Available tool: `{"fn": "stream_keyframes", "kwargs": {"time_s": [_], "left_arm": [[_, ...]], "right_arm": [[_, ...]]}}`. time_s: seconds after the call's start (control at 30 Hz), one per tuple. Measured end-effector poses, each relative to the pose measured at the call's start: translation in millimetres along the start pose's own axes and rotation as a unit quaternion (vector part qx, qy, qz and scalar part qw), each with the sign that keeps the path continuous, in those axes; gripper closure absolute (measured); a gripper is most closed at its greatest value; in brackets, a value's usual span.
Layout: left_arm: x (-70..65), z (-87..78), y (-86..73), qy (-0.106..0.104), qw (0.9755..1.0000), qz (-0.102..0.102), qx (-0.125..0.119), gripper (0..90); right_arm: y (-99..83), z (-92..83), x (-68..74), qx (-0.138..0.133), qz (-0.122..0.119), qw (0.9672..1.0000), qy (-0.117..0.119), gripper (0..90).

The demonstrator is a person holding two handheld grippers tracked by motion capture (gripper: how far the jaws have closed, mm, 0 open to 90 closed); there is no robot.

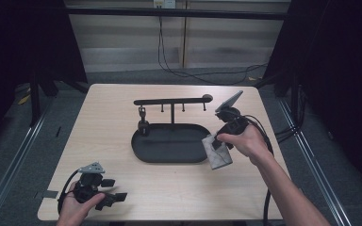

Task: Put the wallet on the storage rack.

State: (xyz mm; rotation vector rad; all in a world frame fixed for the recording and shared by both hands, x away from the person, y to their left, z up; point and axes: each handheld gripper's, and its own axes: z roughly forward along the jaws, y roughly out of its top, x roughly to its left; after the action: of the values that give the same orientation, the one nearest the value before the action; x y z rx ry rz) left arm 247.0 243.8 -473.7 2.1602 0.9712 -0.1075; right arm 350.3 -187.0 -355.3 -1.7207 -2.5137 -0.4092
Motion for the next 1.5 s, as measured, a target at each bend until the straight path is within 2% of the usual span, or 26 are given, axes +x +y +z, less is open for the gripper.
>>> {"fn": "stream_keyframes", "kwargs": {"time_s": [0.27, 0.4, 0.67, 1.03, 1.13, 1.2, 1.5], "left_arm": [[-0.3, 0.2, -0.5, 0.002, 1.0000, 0.003, 0.000, 19.5], [-0.7, 1.6, 0.2, 0.002, 1.0000, 0.004, 0.004, 19.5], [-2.7, 2.8, 0.5, 0.003, 0.9999, 0.013, 0.007, 19.5], [-3.1, 1.5, -1.0, 0.003, 0.9999, 0.014, 0.006, 19.5], [-3.0, 1.3, -1.1, 0.003, 0.9999, 0.014, 0.005, 19.5], [-3.0, 1.2, -1.3, 0.003, 0.9999, 0.013, 0.005, 19.5], [-3.7, 1.3, -1.0, 0.001, 0.9998, 0.016, 0.008, 19.5]], "right_arm": [[15.5, -6.3, -1.4, -0.013, 0.012, 0.9998, -0.001, 56.7], [24.5, -4.1, -1.4, -0.011, 0.013, 0.9998, -0.004, 56.8], [38.8, -0.4, -6.9, -0.018, 0.028, 0.9994, 0.006, 56.8], [49.6, 7.5, -11.0, -0.038, 0.045, 0.9981, 0.017, 56.9], [50.2, 7.8, -10.3, -0.052, 0.049, 0.9974, 0.009, 57.0], [49.8, 8.9, -12.2, -0.063, 0.056, 0.9963, 0.016, 57.0], [50.6, 23.8, -14.3, -0.077, 0.064, 0.9943, 0.037, 57.1]]}}
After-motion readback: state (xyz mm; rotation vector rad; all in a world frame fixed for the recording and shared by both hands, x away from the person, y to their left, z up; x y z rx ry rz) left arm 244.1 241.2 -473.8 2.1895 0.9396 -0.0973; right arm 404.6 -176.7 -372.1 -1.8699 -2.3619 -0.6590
